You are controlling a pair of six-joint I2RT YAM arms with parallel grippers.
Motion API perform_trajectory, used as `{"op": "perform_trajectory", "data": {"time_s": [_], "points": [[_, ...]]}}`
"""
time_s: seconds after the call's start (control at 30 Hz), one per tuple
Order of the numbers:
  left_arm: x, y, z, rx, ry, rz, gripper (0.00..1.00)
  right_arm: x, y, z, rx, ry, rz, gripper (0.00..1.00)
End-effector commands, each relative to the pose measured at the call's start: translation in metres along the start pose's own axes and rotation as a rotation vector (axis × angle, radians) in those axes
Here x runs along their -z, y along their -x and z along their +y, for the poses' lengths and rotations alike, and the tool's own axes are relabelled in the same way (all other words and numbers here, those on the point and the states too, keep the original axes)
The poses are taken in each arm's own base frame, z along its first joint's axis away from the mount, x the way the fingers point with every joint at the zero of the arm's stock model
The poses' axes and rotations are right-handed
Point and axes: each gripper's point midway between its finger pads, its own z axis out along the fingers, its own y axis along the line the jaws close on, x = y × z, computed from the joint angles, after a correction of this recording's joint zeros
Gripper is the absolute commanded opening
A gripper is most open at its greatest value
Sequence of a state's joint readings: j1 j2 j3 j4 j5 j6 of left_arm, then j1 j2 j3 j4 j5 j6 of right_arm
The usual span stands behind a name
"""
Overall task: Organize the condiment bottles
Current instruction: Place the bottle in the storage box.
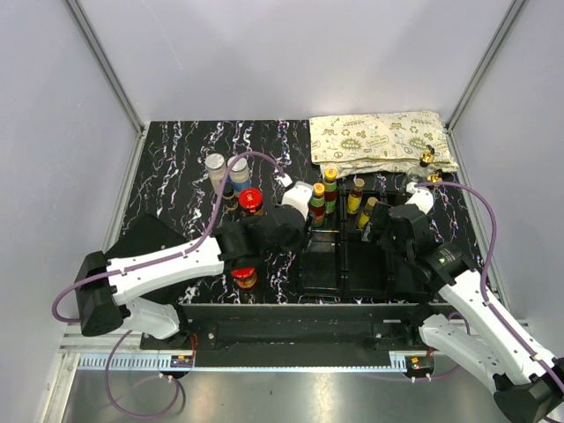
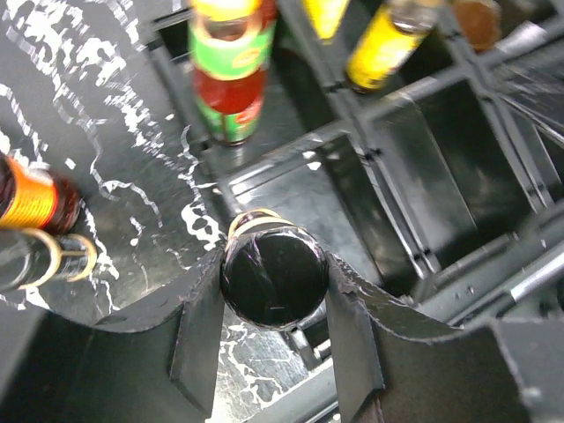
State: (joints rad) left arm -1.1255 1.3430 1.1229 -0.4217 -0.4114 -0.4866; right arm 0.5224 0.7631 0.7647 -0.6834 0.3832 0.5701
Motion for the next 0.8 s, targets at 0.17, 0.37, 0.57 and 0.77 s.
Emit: {"op": "perform_trajectory", "data": {"time_s": [0.17, 0.37, 0.57, 0.77], "points": [[-0.006, 0.021, -0.048, -0.104, -0.121, -0.092, 0.00, 0.004, 0.020, 0.003, -0.029, 0.008, -0.071, 1.00], [-0.033, 0.011, -0.063, -0.120, -0.127, -0.054, 0.00, 0.006, 0.021, 0.003, -0.031, 0.010, -0.080, 1.00], [-0.059, -0.001, -0.071, -0.144, -0.108, -0.016, 0.01, 0.008, 0.023, 0.003, -0.035, 0.015, -0.089, 1.00], [-0.072, -0.012, -0.078, -0.139, -0.127, 0.015, 0.02, 0.009, 0.023, 0.001, -0.038, 0.013, -0.095, 1.00]]}}
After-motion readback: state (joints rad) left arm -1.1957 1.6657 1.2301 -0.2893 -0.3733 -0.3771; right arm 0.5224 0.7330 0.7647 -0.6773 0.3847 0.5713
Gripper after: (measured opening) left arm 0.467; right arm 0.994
